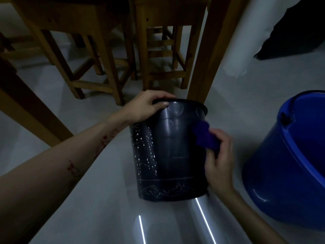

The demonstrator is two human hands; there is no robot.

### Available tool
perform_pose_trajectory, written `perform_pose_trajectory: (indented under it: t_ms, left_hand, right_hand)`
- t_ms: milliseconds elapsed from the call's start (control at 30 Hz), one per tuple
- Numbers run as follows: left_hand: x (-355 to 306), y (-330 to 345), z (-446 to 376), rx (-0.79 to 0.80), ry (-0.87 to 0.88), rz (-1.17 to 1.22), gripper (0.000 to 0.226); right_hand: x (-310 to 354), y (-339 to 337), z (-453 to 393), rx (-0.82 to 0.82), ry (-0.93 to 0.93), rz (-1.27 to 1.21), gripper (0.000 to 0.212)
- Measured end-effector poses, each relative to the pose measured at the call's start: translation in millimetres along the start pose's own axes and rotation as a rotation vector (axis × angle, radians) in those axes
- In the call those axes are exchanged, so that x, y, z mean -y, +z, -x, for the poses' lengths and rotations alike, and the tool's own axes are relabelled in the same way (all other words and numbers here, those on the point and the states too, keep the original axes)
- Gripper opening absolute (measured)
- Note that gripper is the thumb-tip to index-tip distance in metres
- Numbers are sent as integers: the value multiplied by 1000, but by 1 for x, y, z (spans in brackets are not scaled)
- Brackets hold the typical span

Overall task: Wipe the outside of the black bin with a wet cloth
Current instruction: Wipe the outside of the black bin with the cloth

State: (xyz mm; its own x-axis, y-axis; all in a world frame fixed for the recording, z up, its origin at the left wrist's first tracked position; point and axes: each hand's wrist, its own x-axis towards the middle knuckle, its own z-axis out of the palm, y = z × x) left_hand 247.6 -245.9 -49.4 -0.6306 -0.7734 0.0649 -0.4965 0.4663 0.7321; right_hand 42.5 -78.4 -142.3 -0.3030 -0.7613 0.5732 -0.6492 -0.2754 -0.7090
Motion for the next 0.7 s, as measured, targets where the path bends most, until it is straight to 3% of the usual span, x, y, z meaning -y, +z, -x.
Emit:
perform_pose_trajectory:
  t_ms: [67,167,367,500,600,700]
  left_hand:
    - [-1,7,-2,-44,56,-27,34]
    - [-4,17,-2,-161,113,-79,35]
    - [-1,22,-2,-292,137,-91,36]
    - [-1,21,-2,-328,85,-24,38]
    - [-8,16,-3,-321,104,-24,35]
    - [-20,10,-8,-298,144,-16,32]
  right_hand:
    - [-1,10,-25,-31,71,-28,45]
    - [5,22,-43,16,5,12,49]
    - [16,26,-11,287,-434,216,60]
    - [7,9,34,473,-684,310,54]
    - [3,-8,37,435,-668,274,52]
    - [-1,-15,4,185,-397,183,53]
